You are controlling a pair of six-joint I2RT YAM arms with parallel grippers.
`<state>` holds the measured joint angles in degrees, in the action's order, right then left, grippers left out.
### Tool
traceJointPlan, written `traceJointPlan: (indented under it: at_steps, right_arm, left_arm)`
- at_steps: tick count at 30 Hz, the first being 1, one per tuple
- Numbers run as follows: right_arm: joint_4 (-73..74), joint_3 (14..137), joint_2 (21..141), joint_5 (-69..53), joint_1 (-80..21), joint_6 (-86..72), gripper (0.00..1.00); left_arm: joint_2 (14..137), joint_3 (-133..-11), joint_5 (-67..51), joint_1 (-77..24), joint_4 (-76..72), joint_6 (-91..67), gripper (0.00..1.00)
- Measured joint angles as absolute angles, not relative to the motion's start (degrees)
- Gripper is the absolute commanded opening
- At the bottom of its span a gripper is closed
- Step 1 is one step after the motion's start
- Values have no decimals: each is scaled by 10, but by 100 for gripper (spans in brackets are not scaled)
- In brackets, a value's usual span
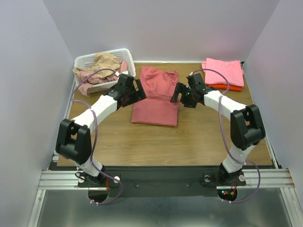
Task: Fold and stack the t-shirts
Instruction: Fold the tshirt
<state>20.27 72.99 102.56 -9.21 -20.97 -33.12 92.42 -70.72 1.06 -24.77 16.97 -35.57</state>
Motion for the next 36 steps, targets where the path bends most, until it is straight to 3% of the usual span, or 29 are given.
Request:
traceJointPlan:
  at_steps: [9,20,24,25,28,30,31,33,34,36]
  right_arm:
    - [195,608,965,-94,-238,-349,95]
    - [147,520,940,-91,-271,-430,71]
    - [127,510,939,-96,-271,-451,62]
    - [123,507,939,-97,-272,-455,59]
    - [117,504,940,-99,-272,-466,52]
    - [109,499,942,-101,-274,-473,47]
    - [105,496,942,-102,-275,-477,45]
    - [98,492,943,-105,-275,-483,37]
    - [96,490,944,-106,-275,-484,35]
    - [93,485,944,-108,-275,-489,22]
  left_arm:
    - [877,-545,20,-247,131,-385,98]
    - [881,-477,23,-228,93,-420,76]
    - [891,-477,14,-222,67,-422,59]
    - [896,-477,11,-221,62,-423,49]
    - [910,-476,-4,-220,50,-423,45]
    - [911,-472,-14,-220,40,-423,35]
    - [911,-470,-18,-220,34,-424,16]
    - [912,-463,-27,-220,24,-423,0]
    - [914,-461,-30,-220,20,-424,0]
    - [918,-460,-37,-220,11,-426,0]
